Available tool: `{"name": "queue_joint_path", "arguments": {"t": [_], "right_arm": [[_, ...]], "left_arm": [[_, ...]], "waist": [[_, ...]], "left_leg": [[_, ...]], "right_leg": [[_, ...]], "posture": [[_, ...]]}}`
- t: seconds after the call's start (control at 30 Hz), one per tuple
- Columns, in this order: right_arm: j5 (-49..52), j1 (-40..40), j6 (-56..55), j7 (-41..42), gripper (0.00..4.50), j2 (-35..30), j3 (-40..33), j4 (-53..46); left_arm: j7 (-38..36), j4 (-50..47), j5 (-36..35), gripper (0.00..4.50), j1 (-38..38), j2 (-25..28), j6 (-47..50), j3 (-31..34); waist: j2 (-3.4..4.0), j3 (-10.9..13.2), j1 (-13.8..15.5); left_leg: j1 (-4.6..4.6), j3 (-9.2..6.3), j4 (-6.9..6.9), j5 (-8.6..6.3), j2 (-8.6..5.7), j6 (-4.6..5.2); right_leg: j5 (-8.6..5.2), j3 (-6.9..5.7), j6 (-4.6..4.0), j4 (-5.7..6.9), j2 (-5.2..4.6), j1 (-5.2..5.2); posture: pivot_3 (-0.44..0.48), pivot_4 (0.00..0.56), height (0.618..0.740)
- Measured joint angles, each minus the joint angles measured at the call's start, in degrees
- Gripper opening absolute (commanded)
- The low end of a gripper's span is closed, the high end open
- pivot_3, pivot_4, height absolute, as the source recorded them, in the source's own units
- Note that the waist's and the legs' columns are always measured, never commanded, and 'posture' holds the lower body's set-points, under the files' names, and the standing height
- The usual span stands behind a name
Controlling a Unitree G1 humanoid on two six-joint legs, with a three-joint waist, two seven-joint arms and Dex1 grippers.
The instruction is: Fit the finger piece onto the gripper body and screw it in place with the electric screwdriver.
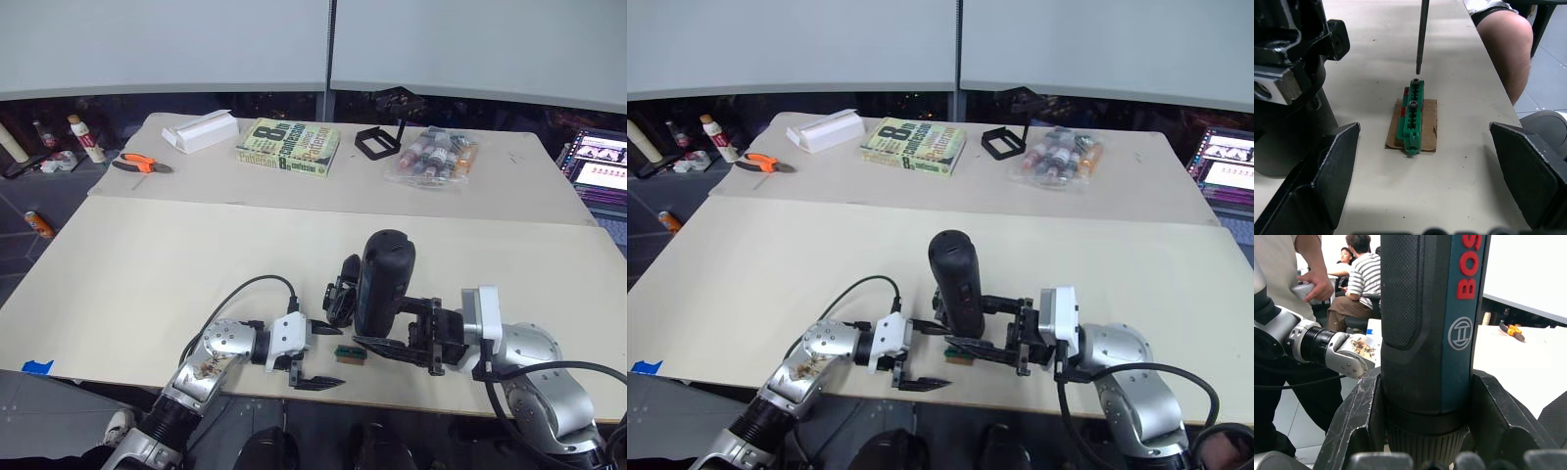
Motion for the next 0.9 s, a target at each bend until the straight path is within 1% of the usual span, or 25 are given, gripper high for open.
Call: {"name": "queue_joint_path", "arguments": {"t": [0.9], "right_arm": [[-0.85, -1.12, -0.43, -0.37, 1.92, 0.00, 0.63, 1.43]], "left_arm": [[0.03, -0.33, -0.08, 4.50, 0.14, 0.19, 0.27, -0.41]], "waist": [[0.00, 0.00, -0.04]], "left_leg": [[0.00, -0.01, -0.01, 0.00, 0.00, 0.00]], "right_leg": [[0.00, 0.00, 0.00, 0.00, 0.00, 0.00]], "posture": [[0.000, 0.150, 0.740]]}}
